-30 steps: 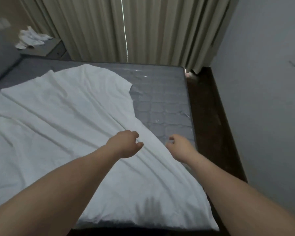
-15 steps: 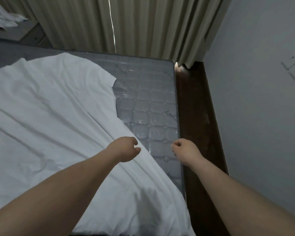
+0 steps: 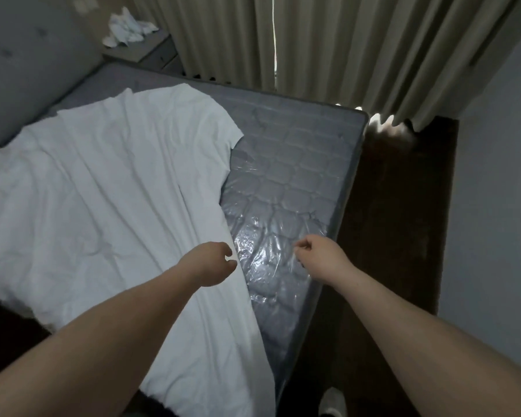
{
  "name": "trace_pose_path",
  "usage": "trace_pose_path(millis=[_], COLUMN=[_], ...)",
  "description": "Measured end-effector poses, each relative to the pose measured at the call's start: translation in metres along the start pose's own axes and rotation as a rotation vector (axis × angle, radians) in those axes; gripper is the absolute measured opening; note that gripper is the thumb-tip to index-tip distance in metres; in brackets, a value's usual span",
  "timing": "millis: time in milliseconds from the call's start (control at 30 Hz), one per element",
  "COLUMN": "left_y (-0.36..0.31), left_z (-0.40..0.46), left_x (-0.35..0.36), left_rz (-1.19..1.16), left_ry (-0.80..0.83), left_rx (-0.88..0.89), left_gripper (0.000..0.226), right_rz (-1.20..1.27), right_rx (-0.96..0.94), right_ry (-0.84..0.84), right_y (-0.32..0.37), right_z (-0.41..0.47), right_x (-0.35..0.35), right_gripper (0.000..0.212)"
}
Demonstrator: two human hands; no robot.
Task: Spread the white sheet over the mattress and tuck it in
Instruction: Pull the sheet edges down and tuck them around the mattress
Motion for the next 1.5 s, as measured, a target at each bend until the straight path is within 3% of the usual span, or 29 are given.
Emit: trace_pose_path(millis=[233, 500, 733, 1000, 1233, 1500], left_y=[-0.049, -0.023, -0.001, -0.019, -0.033, -0.060], left_z=[-0.006, 0.030, 0.135, 0.247, 0.311, 0.455], left_x=[-0.024, -0.029, -0.070, -0.151, -0.222, -0.251], left_rz=[-0.127, -0.327, -0.511, -0.588, -0.701, -0.817], left_ry=[-0.086, -0.077, -0.054, -0.011, -0.097, -0.096], left_rx=[-0.040, -0.166, -0.235, -0.254, -0.354, -0.498], left_gripper=[0.048, 0.051, 0.054, 0.052, 0.057, 0.056], right_rz=[-0.060, -0.211, -0.325, -0.451, -0.536, -0.964], right_rx=[-0.020, -0.171, -0.187, -0.081, -0.156, -0.271], right_ry=[0.056, 0.224, 0.330, 0.309, 0.411, 0.572], right_y=[0.002, 0.071, 0.109, 0.135, 0.168, 0.173], right_z=[0.022, 0.109, 0.216, 0.365, 0.491, 0.667], right_x=[-0.082, -0.086, -0.111, -0.220, -0.272, -0.280], right_gripper=[0.037, 0.040, 0.038, 0.037, 0.041, 0.061])
Point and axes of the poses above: each hand's wrist, its own z-axis towards the middle knuckle, its own x-axis out of the palm, y = z × x, the point moved 1 cm from there along z, towards the middle knuckle, and after that the axes turned 15 degrees about y, right-handed, at the moved point
